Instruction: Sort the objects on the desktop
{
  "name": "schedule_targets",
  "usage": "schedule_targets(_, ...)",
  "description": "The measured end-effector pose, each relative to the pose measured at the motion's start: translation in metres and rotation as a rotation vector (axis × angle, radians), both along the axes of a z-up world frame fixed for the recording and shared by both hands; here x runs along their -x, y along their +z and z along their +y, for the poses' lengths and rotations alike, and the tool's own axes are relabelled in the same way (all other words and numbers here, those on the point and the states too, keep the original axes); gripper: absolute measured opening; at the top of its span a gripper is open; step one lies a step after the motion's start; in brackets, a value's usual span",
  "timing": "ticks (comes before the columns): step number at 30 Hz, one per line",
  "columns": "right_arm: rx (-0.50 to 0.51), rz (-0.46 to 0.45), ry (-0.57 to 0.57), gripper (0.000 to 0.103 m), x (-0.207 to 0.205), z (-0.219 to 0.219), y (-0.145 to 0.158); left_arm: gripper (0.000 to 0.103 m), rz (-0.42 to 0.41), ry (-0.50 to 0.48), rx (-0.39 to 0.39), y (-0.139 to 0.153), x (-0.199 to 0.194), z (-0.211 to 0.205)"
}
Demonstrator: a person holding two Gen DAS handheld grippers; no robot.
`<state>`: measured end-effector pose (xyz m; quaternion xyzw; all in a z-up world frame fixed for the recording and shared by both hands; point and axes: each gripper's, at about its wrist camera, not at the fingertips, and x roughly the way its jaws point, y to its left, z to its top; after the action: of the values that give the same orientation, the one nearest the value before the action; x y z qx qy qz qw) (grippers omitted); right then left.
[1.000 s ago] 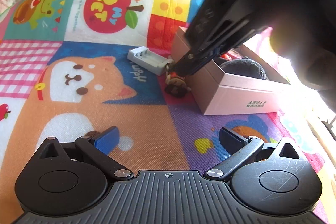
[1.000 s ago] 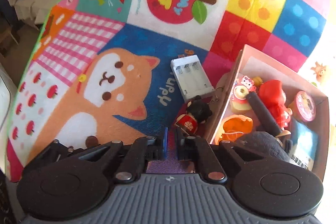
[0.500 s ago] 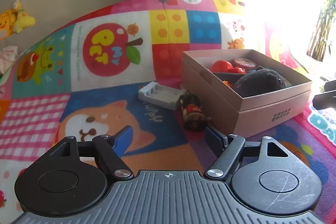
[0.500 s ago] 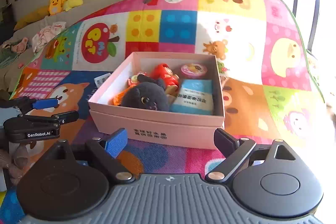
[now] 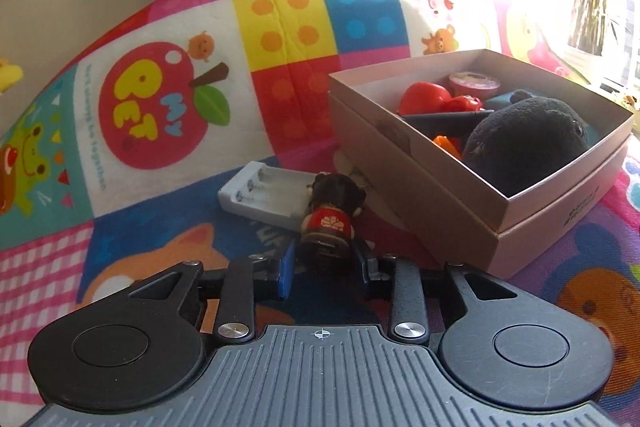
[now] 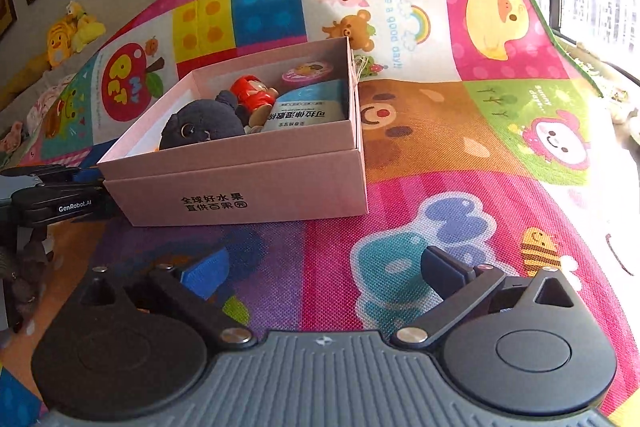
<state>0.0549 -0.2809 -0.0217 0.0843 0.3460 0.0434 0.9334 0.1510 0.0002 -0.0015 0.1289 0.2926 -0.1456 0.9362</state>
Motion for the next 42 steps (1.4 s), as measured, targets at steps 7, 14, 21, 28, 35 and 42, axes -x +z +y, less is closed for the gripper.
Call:
schedule_targets(7, 0.011, 0.004, -0.001, 0.103, -0.001, 0.002, -0.001, 0.033, 0.002, 0.114, 0.056, 0.016, 0.015, 0.042)
schedule_targets(14, 0.041, 0.004, -0.001, 0.103, -0.001, 0.007, -0.002, 0.034, 0.054, -0.045, 0.128, 0.027, 0.085, 0.037)
schedule_targets(21, -0.005, -0.025, -0.044, 0.103, -0.004, -0.002, 0.005, 0.069, 0.057, -0.019, 0.177, 0.027, 0.091, 0.036)
schedule_targets(28, 0.0, -0.02, -0.037, 0.103, -0.025, 0.006, 0.005, 0.087, -0.008, 0.144, 0.225, 0.041, 0.036, 0.053)
schedule_targets(35, 0.074, -0.06, -0.01, 0.103, -0.017, 0.021, 0.001, 0.09, 0.142, 0.291, 0.349, 0.031, -0.073, 0.05)
schedule_targets(42, -0.022, -0.015, -0.03, 0.103, -0.025, 0.005, -0.004, 0.071, 0.17, 0.351, 0.127, 0.003, -0.111, 0.025)
